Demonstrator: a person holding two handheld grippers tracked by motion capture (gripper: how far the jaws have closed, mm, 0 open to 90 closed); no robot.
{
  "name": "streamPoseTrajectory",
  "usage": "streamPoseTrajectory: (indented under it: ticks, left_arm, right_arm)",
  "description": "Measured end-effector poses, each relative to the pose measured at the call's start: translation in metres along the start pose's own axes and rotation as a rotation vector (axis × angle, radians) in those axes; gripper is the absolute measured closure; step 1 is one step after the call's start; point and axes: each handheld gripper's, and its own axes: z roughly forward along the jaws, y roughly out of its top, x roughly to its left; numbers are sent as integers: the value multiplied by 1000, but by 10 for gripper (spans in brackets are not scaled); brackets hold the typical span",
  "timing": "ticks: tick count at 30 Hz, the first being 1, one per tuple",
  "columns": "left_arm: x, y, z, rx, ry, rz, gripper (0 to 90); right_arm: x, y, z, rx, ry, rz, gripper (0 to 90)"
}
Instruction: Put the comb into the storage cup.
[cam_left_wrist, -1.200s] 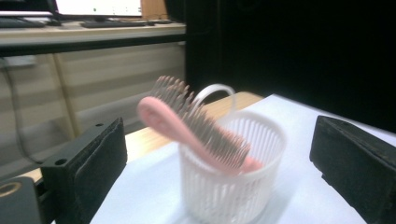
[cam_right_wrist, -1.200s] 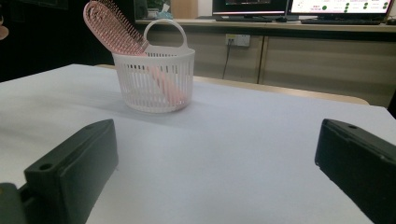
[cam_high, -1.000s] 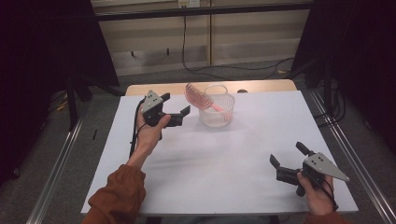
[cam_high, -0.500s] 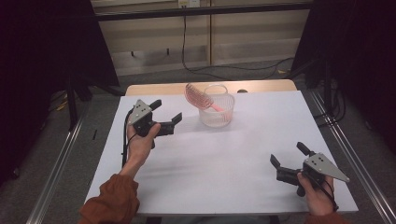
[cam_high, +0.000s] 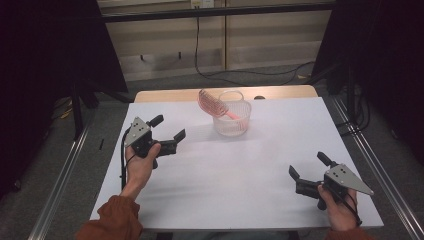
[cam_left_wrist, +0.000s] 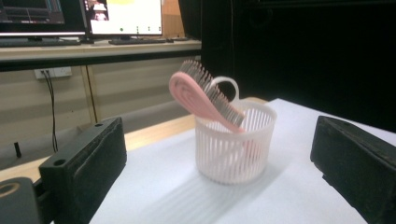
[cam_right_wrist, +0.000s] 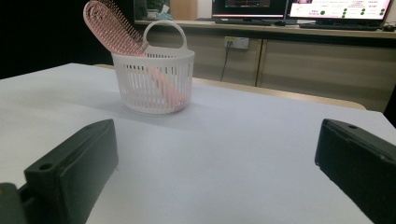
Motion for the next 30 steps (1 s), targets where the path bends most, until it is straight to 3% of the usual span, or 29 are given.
streamPoseTrajectory:
  ticks: [8, 13, 22, 25, 30]
  left_arm:
    - [-4, -8, -15, 4, 27, 12, 35]
    - [-4, -15, -26, -6, 52, -7, 28]
    - [-2, -22, -43, 6, 85, 16, 26]
    - [2, -26, -48, 7, 100, -17, 27]
    - [0, -32, -58, 26, 107, 6, 28]
  right_arm:
    - [0, 0, 0, 1, 0, -1, 0]
    - [0, 0, 1, 1, -1, 2, 0]
    - [0, 0, 0, 1, -2, 3, 0]
    - [0, 0, 0, 0, -2, 6, 0]
    - [0, 0, 1, 0, -3, 5, 0]
